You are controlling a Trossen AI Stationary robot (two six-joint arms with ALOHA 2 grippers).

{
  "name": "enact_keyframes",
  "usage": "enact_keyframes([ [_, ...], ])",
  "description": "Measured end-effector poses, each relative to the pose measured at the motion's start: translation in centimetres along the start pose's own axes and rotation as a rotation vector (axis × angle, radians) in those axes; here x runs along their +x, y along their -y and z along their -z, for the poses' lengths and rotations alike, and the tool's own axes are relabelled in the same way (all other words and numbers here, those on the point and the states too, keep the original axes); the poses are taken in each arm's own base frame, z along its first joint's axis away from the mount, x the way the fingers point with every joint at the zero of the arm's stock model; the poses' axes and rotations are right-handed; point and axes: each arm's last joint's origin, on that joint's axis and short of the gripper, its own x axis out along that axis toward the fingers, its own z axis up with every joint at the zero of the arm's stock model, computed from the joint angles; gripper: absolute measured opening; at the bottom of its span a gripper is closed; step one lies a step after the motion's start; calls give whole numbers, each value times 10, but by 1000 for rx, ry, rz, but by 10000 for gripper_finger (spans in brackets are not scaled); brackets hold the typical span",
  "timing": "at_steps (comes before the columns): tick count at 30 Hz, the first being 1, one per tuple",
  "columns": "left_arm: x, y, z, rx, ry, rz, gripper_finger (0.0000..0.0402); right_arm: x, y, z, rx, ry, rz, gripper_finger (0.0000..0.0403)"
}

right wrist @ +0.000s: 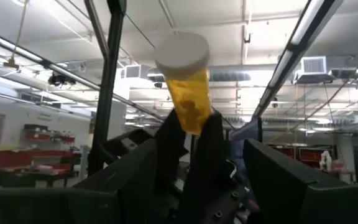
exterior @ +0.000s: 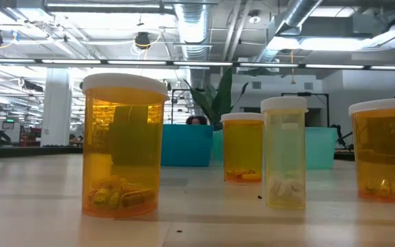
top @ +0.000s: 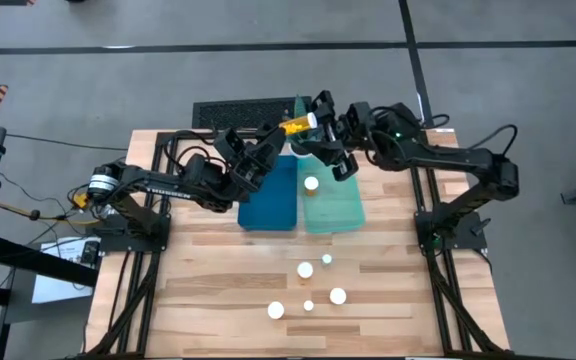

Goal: Pick and place medicine bottles into bin by pill shape (circle, oval)
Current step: Put the small orange tablet bottle into the blue bin

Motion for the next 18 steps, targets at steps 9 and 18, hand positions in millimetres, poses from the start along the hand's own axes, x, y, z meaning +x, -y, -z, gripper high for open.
enact_keyframes([
  [9,0,-6,6,-47,-52,-86,103,-9,0,-25,-43,11,-25,255],
  [18,0,-7,6,-48,-49,-87,103,-7,-1,-13,1,-56,-49,255],
])
